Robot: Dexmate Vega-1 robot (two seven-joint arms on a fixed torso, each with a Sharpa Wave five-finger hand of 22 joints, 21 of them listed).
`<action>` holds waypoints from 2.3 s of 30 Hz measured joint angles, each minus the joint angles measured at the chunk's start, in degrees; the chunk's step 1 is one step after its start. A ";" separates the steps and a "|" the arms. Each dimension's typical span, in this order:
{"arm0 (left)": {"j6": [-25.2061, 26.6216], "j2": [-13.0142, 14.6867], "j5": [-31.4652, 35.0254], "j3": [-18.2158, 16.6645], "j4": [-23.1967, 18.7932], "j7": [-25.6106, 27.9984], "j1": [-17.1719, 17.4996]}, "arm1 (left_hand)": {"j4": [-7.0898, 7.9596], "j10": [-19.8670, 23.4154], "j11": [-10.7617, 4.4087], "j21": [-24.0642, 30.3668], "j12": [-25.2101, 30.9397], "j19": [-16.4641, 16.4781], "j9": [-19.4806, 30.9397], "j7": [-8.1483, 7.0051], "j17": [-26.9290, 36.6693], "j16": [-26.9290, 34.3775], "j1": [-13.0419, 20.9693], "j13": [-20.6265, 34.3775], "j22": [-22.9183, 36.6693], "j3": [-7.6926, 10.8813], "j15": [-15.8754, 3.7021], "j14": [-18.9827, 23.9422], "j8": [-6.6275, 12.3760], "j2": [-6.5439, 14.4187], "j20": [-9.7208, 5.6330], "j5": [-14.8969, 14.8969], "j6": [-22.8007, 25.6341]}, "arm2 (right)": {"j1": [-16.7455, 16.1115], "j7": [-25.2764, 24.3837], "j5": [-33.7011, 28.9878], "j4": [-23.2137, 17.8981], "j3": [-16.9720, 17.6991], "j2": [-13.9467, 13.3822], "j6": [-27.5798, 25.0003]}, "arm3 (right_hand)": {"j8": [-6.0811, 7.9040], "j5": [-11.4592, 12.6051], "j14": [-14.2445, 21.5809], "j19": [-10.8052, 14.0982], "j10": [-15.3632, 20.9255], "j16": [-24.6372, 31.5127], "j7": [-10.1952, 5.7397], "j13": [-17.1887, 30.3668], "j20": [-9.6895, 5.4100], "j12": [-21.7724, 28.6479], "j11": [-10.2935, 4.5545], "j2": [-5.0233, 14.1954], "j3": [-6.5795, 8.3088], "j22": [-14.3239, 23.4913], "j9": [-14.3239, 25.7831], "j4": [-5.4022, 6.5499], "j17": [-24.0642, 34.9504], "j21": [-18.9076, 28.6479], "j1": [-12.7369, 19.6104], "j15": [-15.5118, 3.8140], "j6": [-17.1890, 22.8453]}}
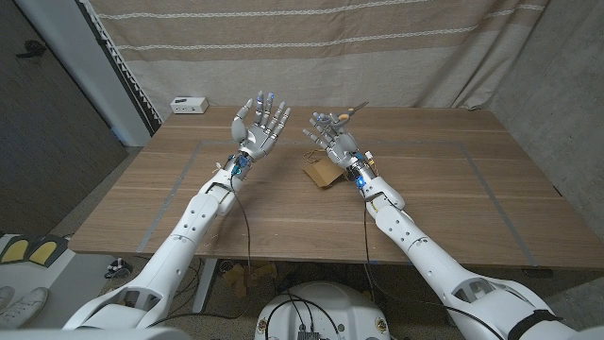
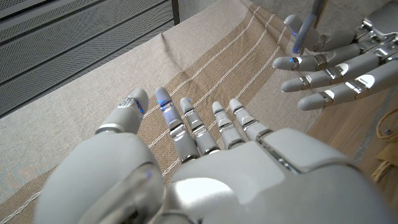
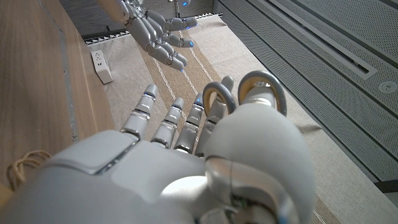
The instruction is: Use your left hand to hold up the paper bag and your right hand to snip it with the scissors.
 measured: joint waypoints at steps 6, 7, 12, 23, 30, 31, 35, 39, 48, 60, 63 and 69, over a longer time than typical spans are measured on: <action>0.00 0.10 0.00 -0.13 0.07 -0.18 -0.02 | 0.00 0.00 0.00 0.00 0.00 0.00 0.00 0.24 0.00 0.00 0.00 0.00 0.00 0.00 0.00 0.00 0.44 0.00 0.00 0.00 0.24 | 0.13 -0.98 -0.52 0.35 0.00 0.05 0.31 | 2.39 0.12 1.87 0.43 6.54 0.45 -0.08 0.30 -0.43 2.55 -1.80 0.51 -0.11 0.00 1.69 -0.35 0.00 -0.03 0.55 -0.03 6.09; 0.00 0.11 0.00 -0.14 0.07 -0.22 -0.02 | 0.00 0.00 0.00 0.00 0.00 0.00 0.00 0.31 0.00 0.00 0.00 0.00 0.00 0.00 0.00 0.00 0.44 0.00 0.00 0.00 0.30 | 0.18 -1.09 -0.57 0.42 0.00 0.06 0.31 | 3.32 0.12 2.46 0.64 8.20 0.68 0.00 0.57 -0.64 3.16 -2.20 0.18 -0.04 0.00 2.40 -0.42 0.06 -0.21 0.88 -0.02 6.89; 0.02 0.18 0.00 -0.20 0.15 -0.35 -0.04 | 0.00 0.00 0.00 0.00 0.00 0.21 0.00 0.10 0.00 0.00 0.00 0.00 0.00 0.00 0.00 0.00 0.44 0.00 0.21 0.00 0.50 | 0.22 -1.91 -0.90 0.45 0.00 0.08 0.33 | 7.80 0.12 5.54 1.43 13.58 2.10 -0.57 2.84 -1.03 6.26 -2.32 -0.42 -0.04 0.12 7.16 -0.58 0.50 -0.40 1.25 -0.19 7.49; 0.22 0.20 0.00 -0.22 0.63 -0.63 -0.39 | 0.00 -0.01 0.00 0.00 0.00 0.20 -0.26 0.22 0.00 0.00 0.00 0.00 -0.01 0.00 0.00 0.00 0.43 0.00 0.21 0.00 1.01 | 0.18 -3.44 -1.10 0.05 -0.05 -0.09 -0.31 | 25.33 0.12 13.54 3.16 17.74 4.73 -0.91 16.98 -1.50 18.05 1.92 -0.91 -0.09 0.16 15.18 -0.63 2.64 -0.45 1.36 -0.64 4.25; 0.29 0.11 0.05 -0.13 0.80 -0.66 -0.51 | 0.00 -0.01 0.00 0.00 0.00 0.20 -0.26 0.21 0.00 0.00 0.00 0.00 -0.01 0.00 0.00 0.00 0.43 0.00 0.20 0.00 1.64 | 0.17 -3.92 -0.96 -0.02 -0.03 -0.16 -0.80 | 27.07 0.10 19.53 5.35 18.20 9.09 -0.42 28.46 -3.09 26.72 2.44 -1.89 0.91 0.70 15.18 -1.36 6.82 -0.04 2.36 -1.29 5.22; 0.29 0.10 0.07 -0.13 0.81 -0.66 -0.51 | 0.00 -0.01 0.00 0.00 0.00 0.20 -0.26 0.22 0.00 0.00 0.00 0.00 -0.01 0.00 0.00 0.00 0.43 0.00 0.20 0.00 1.65 | 0.17 -3.93 -0.94 -0.02 -0.02 -0.15 -0.81 | 27.26 0.04 20.12 5.81 18.18 9.71 -0.42 29.68 -3.56 27.53 2.43 -1.89 0.91 0.82 15.18 -1.36 7.49 0.24 2.36 -1.41 5.22; 0.31 0.09 0.13 -0.11 0.81 -0.66 -0.52 | 0.00 -0.01 0.00 0.00 0.00 0.20 -0.26 0.22 0.00 0.00 0.00 0.01 -0.01 0.00 0.00 0.00 0.44 0.00 0.20 0.00 2.26 | 0.14 -4.14 -0.47 0.04 0.13 0.05 -1.01 | 28.43 -0.26 22.12 8.17 16.92 11.99 -0.08 33.14 -5.91 29.55 1.80 -2.12 1.29 1.41 15.18 -1.45 9.96 1.49 2.59 -1.87 4.85; 0.32 0.08 0.18 -0.10 0.81 -0.66 -0.53 | 0.02 0.21 0.22 0.00 0.00 0.20 -0.26 0.19 0.00 0.00 0.00 0.01 -0.01 0.02 0.00 0.00 0.73 0.00 0.20 0.00 2.94 | 0.13 -4.15 -0.01 0.49 0.31 0.49 -1.21 | 28.87 -0.57 24.49 10.49 16.19 14.50 0.14 34.70 -8.68 30.34 1.08 -2.34 1.36 2.30 15.18 -1.40 12.53 3.05 2.80 -2.37 4.70; 0.36 0.08 0.20 -0.10 0.79 -0.62 -0.52 | 0.17 0.30 0.31 0.00 0.00 0.52 -0.25 0.20 0.00 0.00 0.00 0.01 -0.02 0.17 0.00 0.00 0.89 0.00 -0.11 0.00 3.68 | 0.07 -4.12 0.72 1.01 0.71 1.22 -1.58 | 28.91 -1.22 33.63 15.79 16.69 25.11 -0.82 36.28 -13.52 33.21 2.14 -2.34 1.50 7.65 15.18 -1.00 22.01 9.70 2.81 -4.78 6.45; 0.44 0.11 0.14 -0.18 0.47 -0.53 -0.25 | 0.17 0.51 0.09 0.00 0.00 0.51 -0.53 0.19 0.00 0.00 0.00 0.01 -0.02 0.16 -0.21 0.21 0.89 0.00 -0.11 0.00 4.10 | -0.02 -5.08 0.50 1.00 0.82 1.41 -1.85 | 29.06 -1.44 33.92 16.67 17.26 30.91 0.27 37.54 -13.58 34.19 2.68 -3.79 1.06 13.03 15.18 -0.74 25.61 14.71 4.25 -4.56 5.77; 0.44 0.11 0.09 -0.22 0.37 -0.48 -0.15 | 0.17 0.51 0.09 0.00 0.00 0.51 -0.53 0.10 0.00 0.00 0.00 0.01 -0.02 0.16 -0.21 0.21 0.89 0.00 -0.11 -0.18 4.19 | -0.02 -5.33 0.24 0.90 0.76 1.34 -1.84 | 29.06 -1.18 33.64 16.66 16.44 31.52 0.91 37.64 -13.58 33.54 1.87 -4.55 1.80 13.57 15.18 -1.61 25.61 15.36 5.02 -4.88 5.11; 0.44 0.18 0.01 -0.31 0.18 -0.40 0.03 | 0.17 0.51 0.10 0.00 0.00 0.51 -0.53 0.31 0.00 0.00 0.00 0.01 -0.02 0.16 -0.21 0.21 0.89 0.00 -0.11 -0.33 4.39 | -0.08 -6.03 -0.66 0.61 0.49 1.03 -1.64 | 32.89 -0.93 31.33 16.10 14.99 31.57 -1.19 38.26 -13.50 33.15 0.44 -5.59 2.51 14.22 15.18 -2.30 25.33 16.82 6.06 -5.02 -0.62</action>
